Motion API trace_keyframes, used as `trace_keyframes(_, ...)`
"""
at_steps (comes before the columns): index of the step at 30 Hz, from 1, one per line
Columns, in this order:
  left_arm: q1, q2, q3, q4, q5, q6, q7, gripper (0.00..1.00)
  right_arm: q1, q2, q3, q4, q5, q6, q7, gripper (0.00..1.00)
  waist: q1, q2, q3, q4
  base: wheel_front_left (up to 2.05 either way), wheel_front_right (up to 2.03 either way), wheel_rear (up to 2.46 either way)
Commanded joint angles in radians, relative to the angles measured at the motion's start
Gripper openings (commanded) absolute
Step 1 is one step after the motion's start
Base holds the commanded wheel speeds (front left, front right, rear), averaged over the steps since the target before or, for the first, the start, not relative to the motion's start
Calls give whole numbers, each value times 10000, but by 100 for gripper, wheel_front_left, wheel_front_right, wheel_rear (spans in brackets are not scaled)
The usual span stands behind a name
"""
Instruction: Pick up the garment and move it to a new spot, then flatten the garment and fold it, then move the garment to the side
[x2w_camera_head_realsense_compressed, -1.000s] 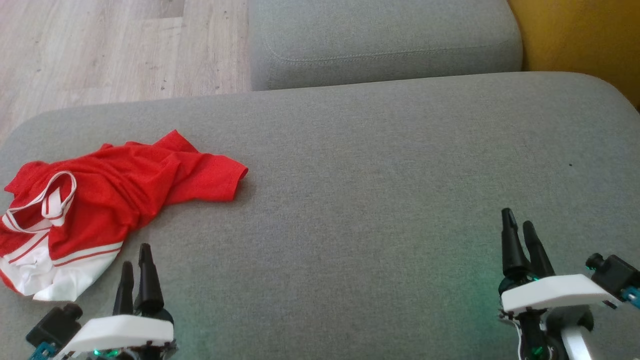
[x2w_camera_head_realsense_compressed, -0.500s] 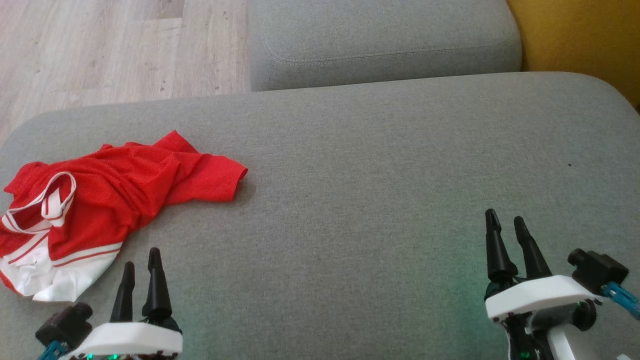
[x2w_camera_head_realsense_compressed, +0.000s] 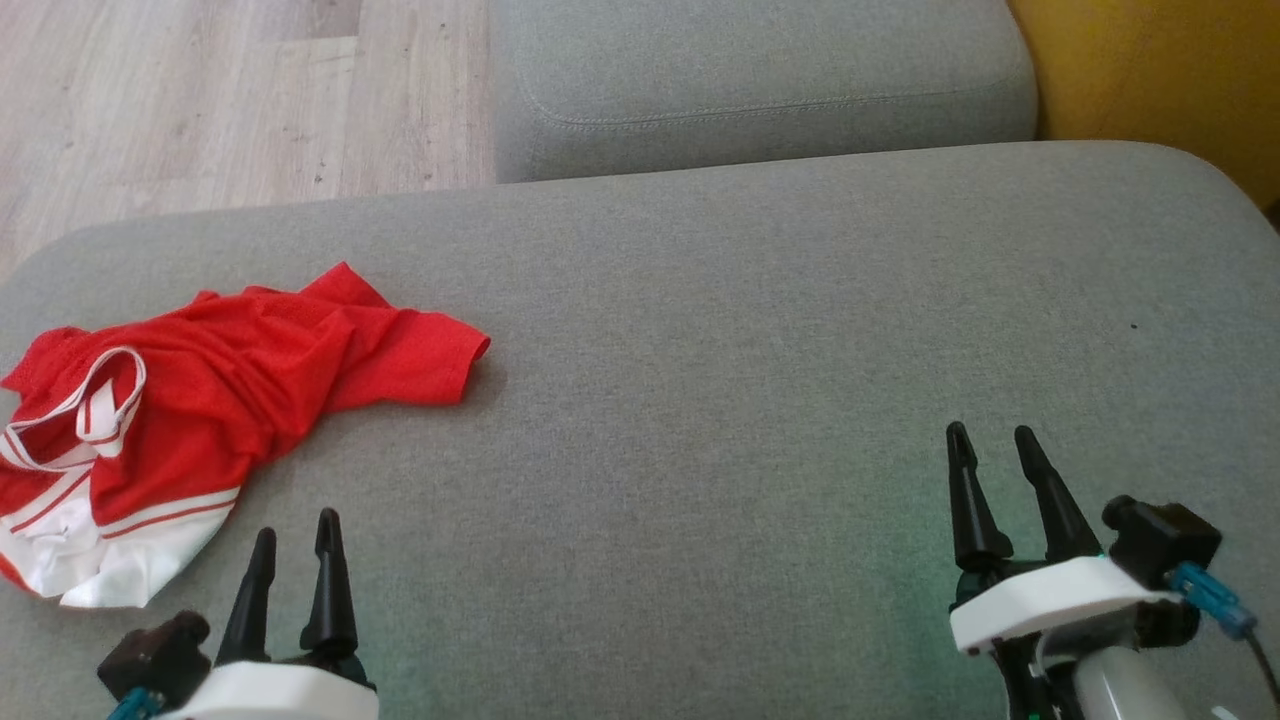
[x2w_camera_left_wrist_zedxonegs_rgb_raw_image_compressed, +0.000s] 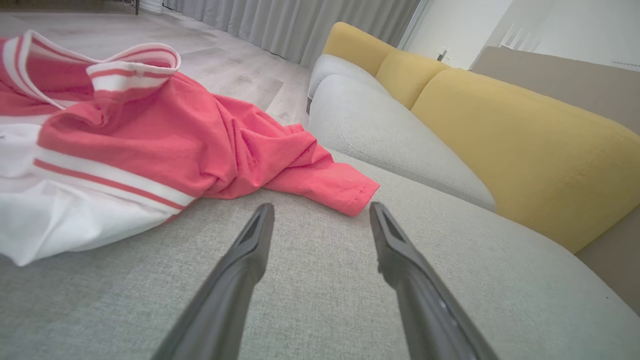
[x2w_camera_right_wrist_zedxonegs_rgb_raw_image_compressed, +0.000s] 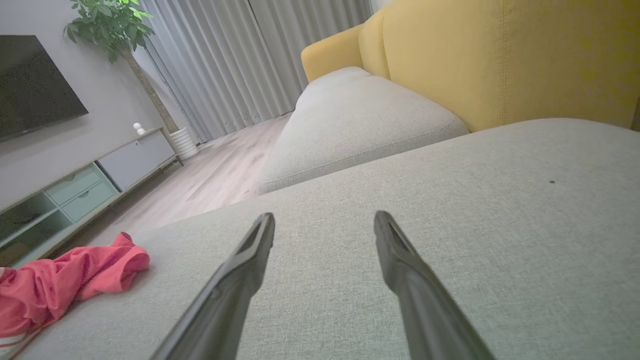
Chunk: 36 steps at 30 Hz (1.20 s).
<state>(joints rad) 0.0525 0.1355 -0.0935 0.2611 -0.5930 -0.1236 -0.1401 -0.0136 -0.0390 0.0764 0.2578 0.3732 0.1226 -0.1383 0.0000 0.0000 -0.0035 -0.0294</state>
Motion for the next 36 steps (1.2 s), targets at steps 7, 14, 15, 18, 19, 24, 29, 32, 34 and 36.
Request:
trace_keyframes(7, -92, 279, 226, -165, 1028, -51, -317, 100, -476, -87, 214, -302, -1123, 61, -330, 100, 0, 0, 2, -46, 0, 0, 0)
trace_keyframes(14, -13, 354, 261, 4, 1821, -54, -523, 100, -465, -93, 203, -266, -1816, 65, -537, 100, 0, 0, -3, -77, 0, 0, 0)
trace_keyframes(15, -7, 361, 276, 24, 1933, -53, -552, 100, -466, -94, 211, -262, -1936, 66, -566, 100, 0, 0, -6, -82, 0, 0, 0)
trace_keyframes(18, 9, 367, 335, 63, 2251, -46, -640, 100, -465, -96, 212, -235, -2257, 68, -654, 100, 0, 0, -20, -98, 0, 0, 0)
trace_keyframes(19, 17, 371, 356, 72, 2359, -46, -669, 100, -460, -97, 216, -222, -2357, 69, -683, 100, 0, 0, -26, -105, 0, 0, 0)
trace_keyframes(24, 56, 403, 525, 182, 2829, -45, -816, 100, -414, -101, 184, -142, -2623, 72, -831, 100, 0, 0, -61, -160, 0, 0, 0)
trace_keyframes(29, 48, 417, 706, 364, 3253, -49, -963, 100, -395, -105, 101, 5, -2884, 75, -979, 100, 0, 0, -63, -221, 0, 0, 0)
trace_keyframes(32, 13, 448, 768, 493, 3645, -54, -1080, 100, -397, -108, 60, 130, -3202, 78, -1097, 100, 0, 0, -65, -261, 0, 0, 0)
trace_keyframes(34, 13, 452, 800, 550, 3842, -56, -1139, 100, -412, -110, 61, 172, -3402, 79, -1156, 100, 0, 0, -68, -285, 0, 0, 0)
trace_keyframes(36, 21, 469, 837, 591, 4038, -58, -1198, 100, -418, -111, 46, 216, -3589, 80, -1215, 100, 0, 0, -72, -306, 0, 0, 0)
